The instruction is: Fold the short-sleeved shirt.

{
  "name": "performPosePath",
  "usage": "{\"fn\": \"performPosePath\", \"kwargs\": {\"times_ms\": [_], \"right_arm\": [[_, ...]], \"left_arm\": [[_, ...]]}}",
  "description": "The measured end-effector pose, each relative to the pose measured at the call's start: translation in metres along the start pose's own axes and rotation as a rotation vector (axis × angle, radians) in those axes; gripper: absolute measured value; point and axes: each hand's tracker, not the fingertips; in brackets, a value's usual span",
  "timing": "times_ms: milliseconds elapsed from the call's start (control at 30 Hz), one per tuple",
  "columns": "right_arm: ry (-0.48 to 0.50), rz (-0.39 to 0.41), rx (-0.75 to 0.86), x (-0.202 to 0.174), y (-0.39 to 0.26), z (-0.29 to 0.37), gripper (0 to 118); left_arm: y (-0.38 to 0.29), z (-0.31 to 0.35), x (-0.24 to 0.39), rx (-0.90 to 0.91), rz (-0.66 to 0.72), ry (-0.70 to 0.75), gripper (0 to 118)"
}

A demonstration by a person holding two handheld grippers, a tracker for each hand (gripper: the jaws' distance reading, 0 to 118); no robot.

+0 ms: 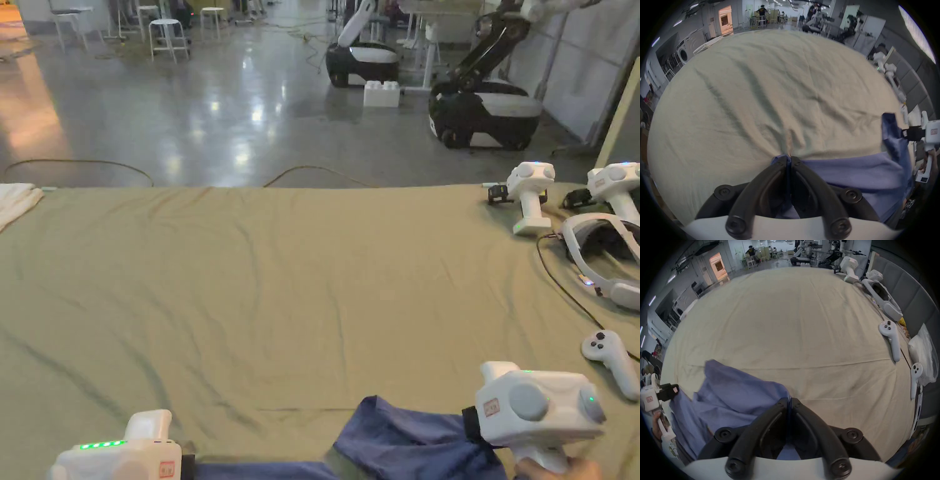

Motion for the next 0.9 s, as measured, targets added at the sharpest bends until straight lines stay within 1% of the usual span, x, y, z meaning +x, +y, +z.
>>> {"fn": "performPosePath", "kwargs": {"times_ms": [33, 100, 133, 167, 233, 267, 333, 367, 433, 467, 500, 533, 567, 600, 633, 667, 767, 800, 900], "right_arm": [[0.039, -0.02, 0.052, 0.004, -0.003, 0.019, 4], [0.063, -0.023, 0.158, 0.011, -0.01, 0.059, 4], [0.071, -0.027, 0.211, 0.017, -0.011, 0.083, 4], [0.077, -0.029, 0.252, 0.021, -0.014, 0.105, 4], [0.071, -0.04, 0.36, 0.03, -0.02, 0.146, 4], [0.07, -0.045, 0.416, 0.029, -0.024, 0.174, 4], [0.067, -0.071, 0.506, 0.037, -0.027, 0.212, 4], [0.065, -0.079, 0.554, 0.04, -0.027, 0.231, 4], [0.047, -0.091, 0.635, 0.042, -0.021, 0.266, 4], [0.06, -0.095, 0.666, 0.043, -0.018, 0.283, 4], [0.048, -0.104, 0.713, 0.043, -0.015, 0.298, 4], [0.048, -0.108, 0.723, 0.042, -0.004, 0.313, 4], [0.063, -0.12, 0.764, 0.039, 0.003, 0.329, 4], [0.078, -0.115, 0.787, 0.035, 0.012, 0.344, 4], [0.073, -0.108, 0.819, 0.03, 0.021, 0.356, 4], [0.063, -0.08, 0.847, 0.024, 0.031, 0.37, 4], [0.027, -0.034, 0.92, 0.007, 0.058, 0.404, 4], [0.003, -0.025, 0.927, 0.005, 0.069, 0.412, 4], [-0.008, -0.024, 0.956, -0.004, 0.1, 0.436, 4]], "left_arm": [[-0.006, 0.019, -0.004, 0.072, 0.002, -0.017, 5], [-0.011, 0.059, -0.008, 0.146, 0.024, -0.078, 5], [-0.014, 0.085, -0.012, 0.195, 0.028, -0.135, 5], [-0.017, 0.113, -0.015, 0.258, 0.029, -0.155, 5], [-0.017, 0.167, -0.016, 0.365, 0.015, -0.17, 5], [-0.017, 0.195, -0.017, 0.418, 0.002, -0.183, 5], [-0.016, 0.242, -0.019, 0.51, 0.008, -0.18, 5], [-0.012, 0.264, -0.016, 0.558, -0.002, -0.209, 5], [-0.005, 0.303, -0.013, 0.648, -0.028, -0.186, 5], [0.001, 0.322, -0.009, 0.698, -0.046, -0.184, 5], [0.009, 0.336, -0.005, 0.716, -0.07, -0.198, 5], [0.018, 0.353, -0.003, 0.752, -0.063, -0.2, 5], [0.028, 0.367, 0.0, 0.767, -0.072, -0.211, 5], [0.037, 0.38, 0.005, 0.802, -0.084, -0.209, 5], [0.048, 0.389, 0.01, 0.821, -0.097, -0.188, 5], [0.057, 0.4, 0.016, 0.845, -0.099, -0.159, 5], [0.085, 0.424, 0.024, 0.889, -0.094, -0.149, 5], [0.093, 0.431, 0.026, 0.916, -0.087, -0.131, 5], [0.121, 0.448, 0.027, 0.951, -0.058, -0.113, 5]]}}
